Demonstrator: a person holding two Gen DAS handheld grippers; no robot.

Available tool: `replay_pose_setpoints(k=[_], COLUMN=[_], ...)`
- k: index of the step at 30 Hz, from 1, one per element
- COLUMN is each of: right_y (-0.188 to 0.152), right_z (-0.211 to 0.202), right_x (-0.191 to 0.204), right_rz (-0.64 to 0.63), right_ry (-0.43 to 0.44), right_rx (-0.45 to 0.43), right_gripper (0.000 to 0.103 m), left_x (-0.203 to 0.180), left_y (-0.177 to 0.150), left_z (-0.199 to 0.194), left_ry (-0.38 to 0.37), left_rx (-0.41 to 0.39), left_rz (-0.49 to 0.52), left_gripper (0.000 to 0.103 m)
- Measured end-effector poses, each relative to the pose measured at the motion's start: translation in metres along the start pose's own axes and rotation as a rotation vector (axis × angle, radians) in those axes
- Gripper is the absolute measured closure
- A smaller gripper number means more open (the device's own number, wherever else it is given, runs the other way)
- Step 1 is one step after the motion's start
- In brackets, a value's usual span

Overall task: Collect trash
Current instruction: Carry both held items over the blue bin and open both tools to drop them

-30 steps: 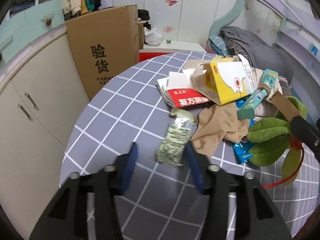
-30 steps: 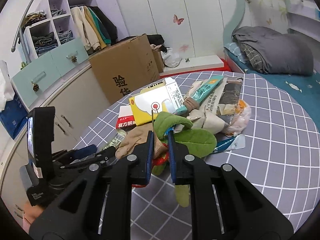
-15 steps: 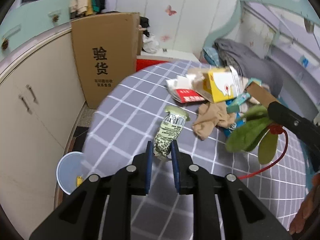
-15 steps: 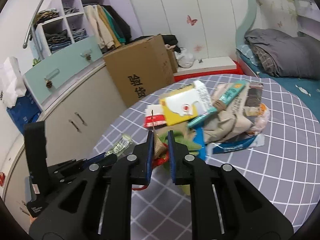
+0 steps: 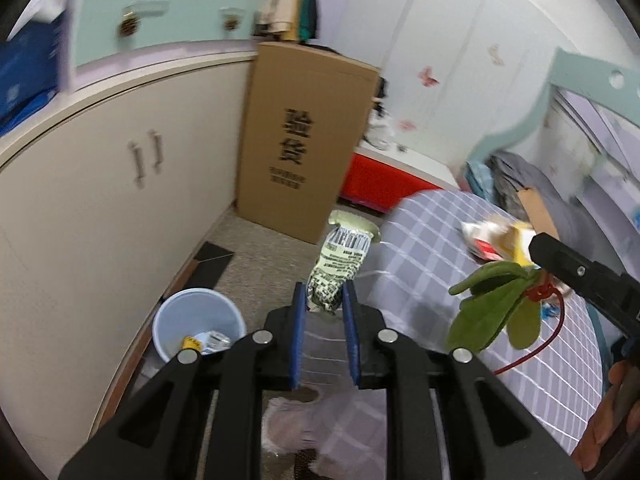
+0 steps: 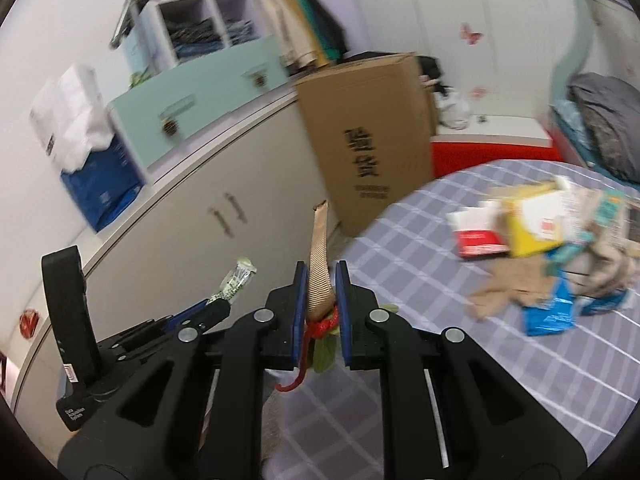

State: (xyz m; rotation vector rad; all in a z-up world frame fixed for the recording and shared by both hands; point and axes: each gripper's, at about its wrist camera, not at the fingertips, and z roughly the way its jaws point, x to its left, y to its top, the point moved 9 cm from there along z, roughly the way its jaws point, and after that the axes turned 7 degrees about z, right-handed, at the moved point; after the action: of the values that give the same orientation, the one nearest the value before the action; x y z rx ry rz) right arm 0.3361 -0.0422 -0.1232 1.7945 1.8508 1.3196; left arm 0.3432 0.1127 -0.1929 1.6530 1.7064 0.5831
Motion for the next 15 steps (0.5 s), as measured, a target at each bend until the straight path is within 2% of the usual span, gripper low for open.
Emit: replay_pose_setpoints(k=[7, 15], right_y=[-0.021, -0.054], right_z=[0.076, 0.179], right_x=[0.08, 0.146], right_rz=[-0.092, -0.17], right_ry=[0.074, 0.099], right_rx=[0.109, 0.215], right_gripper=[0.089, 0.088], left_x=[0.1, 0.202], left_y=[-0.012, -0.032], left_z=[0.008, 0.025], left_ry=[0.105, 0.26], left_rx=[0.026, 0.084], left_rz=[-0.114, -0.203], left_gripper=[0.086, 0.086])
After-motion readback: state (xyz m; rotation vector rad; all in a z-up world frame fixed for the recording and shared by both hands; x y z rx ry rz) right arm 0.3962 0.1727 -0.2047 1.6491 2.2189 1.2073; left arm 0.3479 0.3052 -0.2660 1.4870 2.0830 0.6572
